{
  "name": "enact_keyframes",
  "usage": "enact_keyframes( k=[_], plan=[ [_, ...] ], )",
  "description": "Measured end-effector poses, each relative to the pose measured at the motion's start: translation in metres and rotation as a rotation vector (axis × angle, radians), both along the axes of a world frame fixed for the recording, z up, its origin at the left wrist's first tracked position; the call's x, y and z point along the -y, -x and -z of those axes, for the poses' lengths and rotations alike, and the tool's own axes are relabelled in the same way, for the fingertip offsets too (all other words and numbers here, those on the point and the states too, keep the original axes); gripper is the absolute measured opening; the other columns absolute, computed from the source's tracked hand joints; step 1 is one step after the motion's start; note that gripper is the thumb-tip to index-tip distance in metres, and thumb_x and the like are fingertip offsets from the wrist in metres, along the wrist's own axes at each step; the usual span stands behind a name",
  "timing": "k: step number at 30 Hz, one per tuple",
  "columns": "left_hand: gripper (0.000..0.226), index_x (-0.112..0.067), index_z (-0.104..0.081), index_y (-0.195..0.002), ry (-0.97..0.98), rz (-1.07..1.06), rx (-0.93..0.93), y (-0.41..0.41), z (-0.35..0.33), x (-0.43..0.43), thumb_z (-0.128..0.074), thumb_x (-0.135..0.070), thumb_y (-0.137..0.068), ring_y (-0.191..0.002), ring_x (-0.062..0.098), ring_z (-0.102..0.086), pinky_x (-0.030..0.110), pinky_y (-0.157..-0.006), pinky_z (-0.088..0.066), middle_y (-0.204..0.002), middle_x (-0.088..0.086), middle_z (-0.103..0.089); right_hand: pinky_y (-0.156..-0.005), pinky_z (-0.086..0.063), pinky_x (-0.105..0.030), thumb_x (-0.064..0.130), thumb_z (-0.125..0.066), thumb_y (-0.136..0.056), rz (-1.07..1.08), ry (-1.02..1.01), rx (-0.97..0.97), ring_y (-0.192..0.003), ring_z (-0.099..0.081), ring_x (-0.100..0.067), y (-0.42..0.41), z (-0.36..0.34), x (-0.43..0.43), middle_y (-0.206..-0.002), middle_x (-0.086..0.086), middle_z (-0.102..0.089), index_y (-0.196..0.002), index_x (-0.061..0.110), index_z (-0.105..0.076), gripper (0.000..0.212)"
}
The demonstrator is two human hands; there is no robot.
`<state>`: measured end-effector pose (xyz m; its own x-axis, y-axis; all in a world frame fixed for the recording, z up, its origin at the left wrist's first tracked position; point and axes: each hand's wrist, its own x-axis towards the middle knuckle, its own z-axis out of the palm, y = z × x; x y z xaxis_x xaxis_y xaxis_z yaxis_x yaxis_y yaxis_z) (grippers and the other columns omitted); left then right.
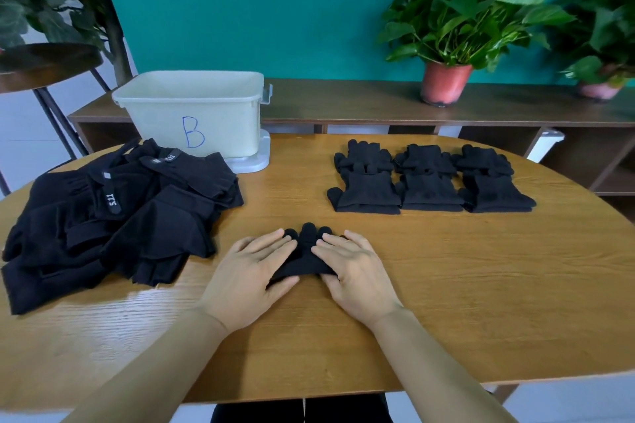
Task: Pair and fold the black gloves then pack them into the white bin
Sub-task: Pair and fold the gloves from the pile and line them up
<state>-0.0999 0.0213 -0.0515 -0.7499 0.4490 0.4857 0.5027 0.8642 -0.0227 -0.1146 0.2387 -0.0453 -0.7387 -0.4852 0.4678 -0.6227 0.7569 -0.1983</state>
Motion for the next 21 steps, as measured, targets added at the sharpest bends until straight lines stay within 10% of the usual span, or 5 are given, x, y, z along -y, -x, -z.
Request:
enact_keyframes(
  k=[11, 21],
  plan=[
    [0.055, -0.012, -0.075, -0.109, 0.041, 0.014, -0.001, -0.017, -0.006, -0.008, -0.094, -0.018, -0.058, -0.105, 0.015, -0.070, 0.028, -0.076, -0.056, -0.107, -0.001, -0.075, -0.092, -0.052, -0.037, 0.003, -0.094, -0.036, 0.107, -0.092, -0.015, -0.097, -0.071, -0.020, -0.016, -0.011, 0.005, -0.094, -0.004, -0.075, -0.098, 0.008, -0.075, 0.065],
    [0.041, -0.014, -0.078, -0.099, 0.006, 0.015, -0.020, -0.021, -0.060, -0.030, -0.093, -0.020, -0.061, -0.087, 0.017, -0.073, 0.032, -0.075, -0.058, -0.094, 0.003, -0.077, -0.118, 0.004, -0.025, 0.007, -0.050, -0.095, 0.114, -0.228, 0.106, -0.139, -0.037, -0.006, -0.017, -0.074, -0.020, -0.135, -0.001, -0.061, -0.138, 0.021, -0.053, 0.046]
  ],
)
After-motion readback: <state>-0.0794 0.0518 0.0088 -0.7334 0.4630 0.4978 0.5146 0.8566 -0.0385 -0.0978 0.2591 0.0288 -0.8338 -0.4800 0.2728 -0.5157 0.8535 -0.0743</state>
